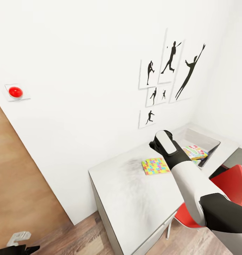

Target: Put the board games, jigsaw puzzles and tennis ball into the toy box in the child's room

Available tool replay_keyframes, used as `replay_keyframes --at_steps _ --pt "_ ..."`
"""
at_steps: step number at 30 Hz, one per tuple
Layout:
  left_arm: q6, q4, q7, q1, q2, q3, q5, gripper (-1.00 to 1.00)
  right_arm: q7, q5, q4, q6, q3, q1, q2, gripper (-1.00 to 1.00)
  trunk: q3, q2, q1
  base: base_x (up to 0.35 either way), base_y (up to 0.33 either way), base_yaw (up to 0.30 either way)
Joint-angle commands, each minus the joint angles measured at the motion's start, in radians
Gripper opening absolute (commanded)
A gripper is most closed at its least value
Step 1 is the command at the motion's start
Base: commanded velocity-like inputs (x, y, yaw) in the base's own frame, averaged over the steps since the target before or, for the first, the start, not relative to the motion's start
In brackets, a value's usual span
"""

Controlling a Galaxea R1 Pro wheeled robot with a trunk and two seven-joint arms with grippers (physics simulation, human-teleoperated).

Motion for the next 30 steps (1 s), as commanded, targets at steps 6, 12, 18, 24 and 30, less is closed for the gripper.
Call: replay_keyframes --at_steps 6,12,18,24,30 --pt "0.005 0.002 -0.003 -0.002 -0.005 0.009 -0.006 1.00 -0.006 -0.004 0.000 0.009 0.003 -0.002 0.000 1.00 -0.002 -0.002 0.001 0.008 0.006 -0.021" --pt "0.005 0.002 -0.003 -0.002 -0.006 0.009 -0.006 1.00 0.002 -0.003 0.000 0.010 0.006 -0.003 0.000 1.00 -0.002 -0.002 0.001 0.001 0.001 -0.002" --pt "0.006 0.002 -0.003 0.000 -0.006 0.009 -0.006 1.00 0.083 0.019 0.001 0.009 0.015 -0.003 0.001 1.00 -0.002 -0.002 0.001 0.010 0.000 0.000" --pt "0.003 0.002 -0.002 0.003 -0.006 0.009 -0.006 1.00 0.123 0.092 0.021 0.011 0.021 -0.003 0.001 1.00 -0.002 -0.002 0.001 0.184 0.000 0.000" --pt "-0.035 0.002 -0.002 0.004 -0.006 0.009 -0.006 1.00 0.141 0.118 0.024 0.010 0.015 -0.004 -0.001 1.00 -0.002 -0.002 0.001 0.085 0.000 0.000"
